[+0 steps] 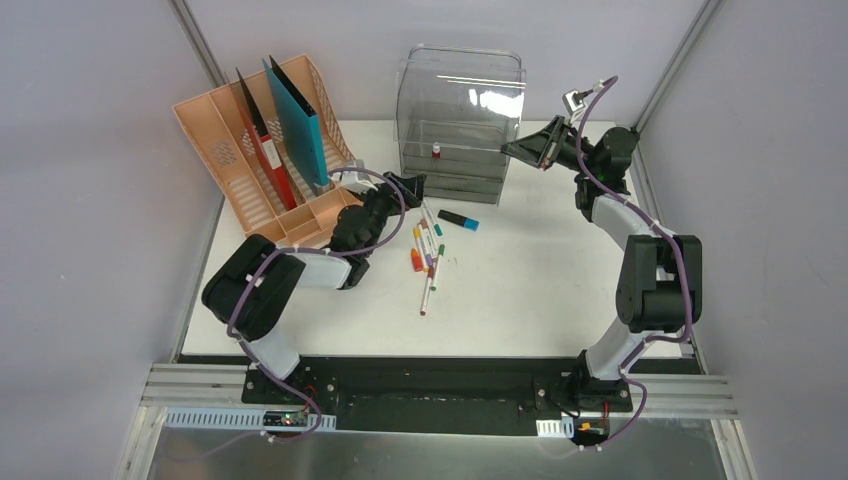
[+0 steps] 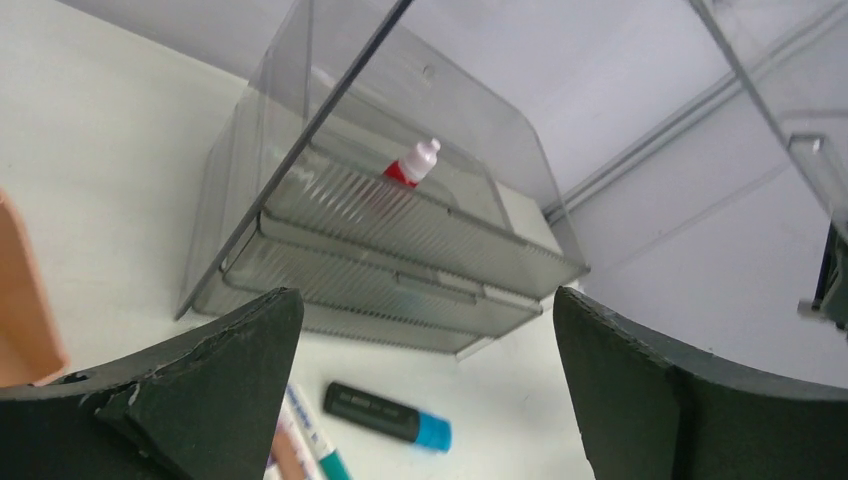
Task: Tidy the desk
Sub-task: Pick up the stationery from the center of the board.
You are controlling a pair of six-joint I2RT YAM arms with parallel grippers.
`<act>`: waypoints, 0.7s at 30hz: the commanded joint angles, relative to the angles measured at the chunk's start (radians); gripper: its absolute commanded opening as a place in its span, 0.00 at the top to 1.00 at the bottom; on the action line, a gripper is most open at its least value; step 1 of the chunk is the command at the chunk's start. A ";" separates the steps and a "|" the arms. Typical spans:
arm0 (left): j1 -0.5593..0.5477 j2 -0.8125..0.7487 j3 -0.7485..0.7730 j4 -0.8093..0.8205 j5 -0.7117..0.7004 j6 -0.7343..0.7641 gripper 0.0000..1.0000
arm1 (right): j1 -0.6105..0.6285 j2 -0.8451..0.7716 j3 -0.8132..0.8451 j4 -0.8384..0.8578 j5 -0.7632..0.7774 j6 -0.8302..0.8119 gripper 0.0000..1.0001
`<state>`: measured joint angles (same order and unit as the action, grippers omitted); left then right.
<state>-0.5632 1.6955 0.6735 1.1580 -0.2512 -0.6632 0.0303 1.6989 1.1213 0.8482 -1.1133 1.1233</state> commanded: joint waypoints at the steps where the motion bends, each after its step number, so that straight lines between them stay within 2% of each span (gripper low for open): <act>1: -0.003 -0.106 -0.081 -0.016 0.065 0.131 0.01 | 0.002 0.008 0.009 0.022 0.001 0.004 0.94; 5: -0.001 -0.196 -0.139 -0.188 0.048 0.157 0.01 | 0.006 0.012 0.011 0.022 0.000 0.004 0.94; 8: 0.002 -0.283 -0.151 -0.419 0.033 0.114 0.01 | 0.007 0.015 0.011 0.022 0.000 0.003 0.94; 13: 0.017 -0.382 -0.114 -0.701 0.138 0.135 0.01 | 0.008 0.021 0.010 0.022 -0.001 0.001 0.94; 18: 0.017 -0.413 -0.078 -0.873 0.240 0.158 0.01 | 0.008 0.022 0.011 0.020 0.000 0.000 0.94; 21: 0.017 -0.402 -0.046 -0.959 0.296 0.144 0.05 | 0.008 0.022 0.010 0.019 -0.001 -0.002 0.94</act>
<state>-0.5545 1.3121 0.5610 0.3698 -0.0708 -0.5343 0.0334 1.7142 1.1213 0.8494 -1.1229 1.1164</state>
